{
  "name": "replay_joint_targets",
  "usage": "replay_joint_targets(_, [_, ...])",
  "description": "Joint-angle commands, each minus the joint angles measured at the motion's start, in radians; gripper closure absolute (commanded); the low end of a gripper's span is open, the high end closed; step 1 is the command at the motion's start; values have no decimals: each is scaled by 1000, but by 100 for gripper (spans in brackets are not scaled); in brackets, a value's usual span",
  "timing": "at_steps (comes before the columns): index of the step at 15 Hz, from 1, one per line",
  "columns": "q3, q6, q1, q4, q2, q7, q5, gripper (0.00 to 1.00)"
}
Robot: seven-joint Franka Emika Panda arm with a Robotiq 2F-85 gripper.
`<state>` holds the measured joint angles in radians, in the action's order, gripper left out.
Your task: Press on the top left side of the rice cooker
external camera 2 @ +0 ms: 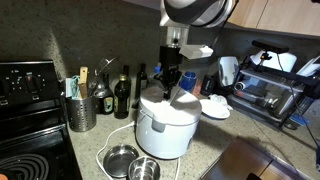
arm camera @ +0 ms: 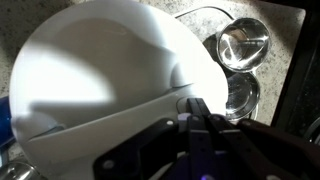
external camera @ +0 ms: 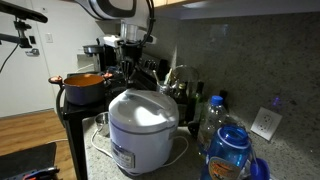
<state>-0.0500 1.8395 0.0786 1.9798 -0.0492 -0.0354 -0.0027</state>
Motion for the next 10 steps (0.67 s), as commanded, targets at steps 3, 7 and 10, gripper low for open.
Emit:
replay_joint_targets(3, [-16,-26,4,-25,18,8,-4,100])
replay_joint_targets(7, [-26,-35,14,-34,16,6,5,100])
replay_joint_targets(10, [-35,-38,17,-44,8,10,4,100])
